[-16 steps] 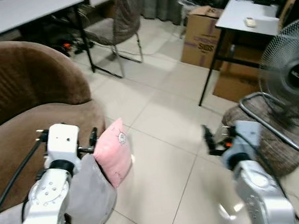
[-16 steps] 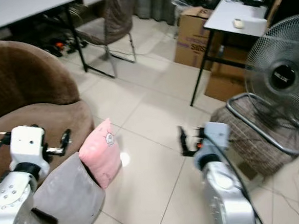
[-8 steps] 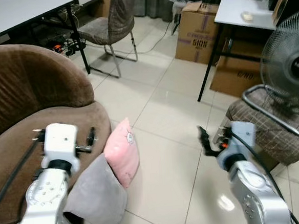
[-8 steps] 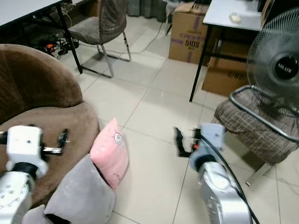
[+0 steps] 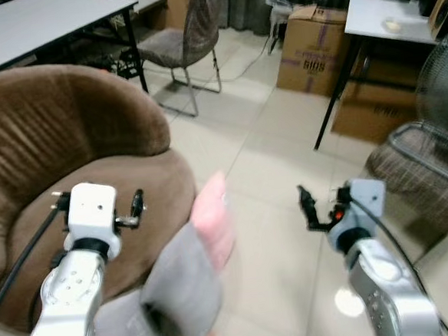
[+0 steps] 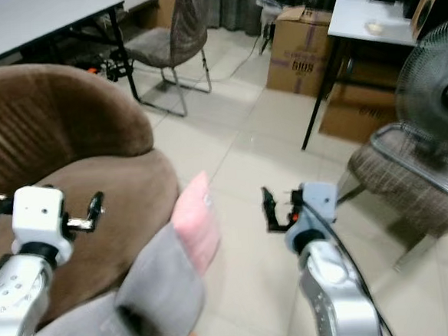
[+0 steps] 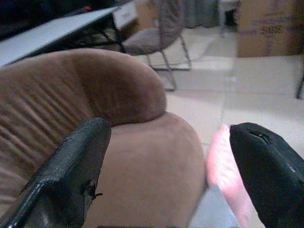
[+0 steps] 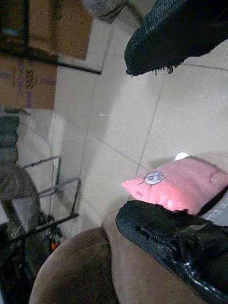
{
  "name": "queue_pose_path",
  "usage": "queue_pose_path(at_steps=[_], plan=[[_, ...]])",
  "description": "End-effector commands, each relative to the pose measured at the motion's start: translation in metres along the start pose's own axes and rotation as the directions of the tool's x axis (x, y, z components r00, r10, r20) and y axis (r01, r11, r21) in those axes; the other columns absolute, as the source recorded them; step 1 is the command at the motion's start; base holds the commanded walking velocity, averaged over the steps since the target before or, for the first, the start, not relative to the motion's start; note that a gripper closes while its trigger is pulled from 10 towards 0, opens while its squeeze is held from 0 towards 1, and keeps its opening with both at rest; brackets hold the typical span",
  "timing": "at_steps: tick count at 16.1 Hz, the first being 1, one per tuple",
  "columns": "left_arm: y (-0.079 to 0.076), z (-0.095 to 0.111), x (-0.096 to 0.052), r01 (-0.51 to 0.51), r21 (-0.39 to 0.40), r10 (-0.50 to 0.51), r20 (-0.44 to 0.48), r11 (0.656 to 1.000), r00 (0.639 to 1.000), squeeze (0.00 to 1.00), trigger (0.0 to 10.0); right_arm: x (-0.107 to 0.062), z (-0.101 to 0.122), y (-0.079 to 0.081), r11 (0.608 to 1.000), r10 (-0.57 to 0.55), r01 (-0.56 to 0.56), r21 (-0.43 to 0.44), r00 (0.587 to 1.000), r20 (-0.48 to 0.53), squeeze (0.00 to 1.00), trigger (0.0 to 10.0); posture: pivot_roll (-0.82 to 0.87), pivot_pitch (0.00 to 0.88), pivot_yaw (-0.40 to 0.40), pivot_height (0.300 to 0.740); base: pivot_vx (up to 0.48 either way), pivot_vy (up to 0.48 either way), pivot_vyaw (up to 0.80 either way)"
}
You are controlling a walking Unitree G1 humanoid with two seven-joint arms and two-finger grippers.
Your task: Move the pillow to the sofa from floor
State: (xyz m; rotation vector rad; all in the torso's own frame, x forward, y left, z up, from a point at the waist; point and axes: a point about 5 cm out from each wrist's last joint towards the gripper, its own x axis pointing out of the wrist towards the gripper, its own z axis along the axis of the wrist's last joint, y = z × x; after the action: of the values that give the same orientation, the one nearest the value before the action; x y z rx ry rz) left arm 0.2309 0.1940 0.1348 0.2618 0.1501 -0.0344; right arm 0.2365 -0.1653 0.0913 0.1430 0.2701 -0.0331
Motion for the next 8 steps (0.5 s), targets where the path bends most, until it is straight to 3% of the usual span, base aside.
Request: queue_pose_path(at_steps=[1,8], plan=[[0.0015,0.0043,-0.0009,-0.005,0.026,0.005,0.016,1.000,1.000,0.00,10.0,0.0004,0.0033,-0.0002,1.000,-0.004,0.004,0.003,1.000,0.008,0.00,10.0,0.10,0.000,-0.001,0.740,0.000,0.000,0.00],[0.0024,0.0026,-0.0006,-0.014,0.010,0.014,0.010,1.000,1.000,0.00,10.0,0.0002,-0.0008,-0.0018,1.000,-0.011,0.011,0.004,1.000,0.000,0.00,10.0,0.10,0.000,-0.001,0.740,0.000,0.000,0.00]])
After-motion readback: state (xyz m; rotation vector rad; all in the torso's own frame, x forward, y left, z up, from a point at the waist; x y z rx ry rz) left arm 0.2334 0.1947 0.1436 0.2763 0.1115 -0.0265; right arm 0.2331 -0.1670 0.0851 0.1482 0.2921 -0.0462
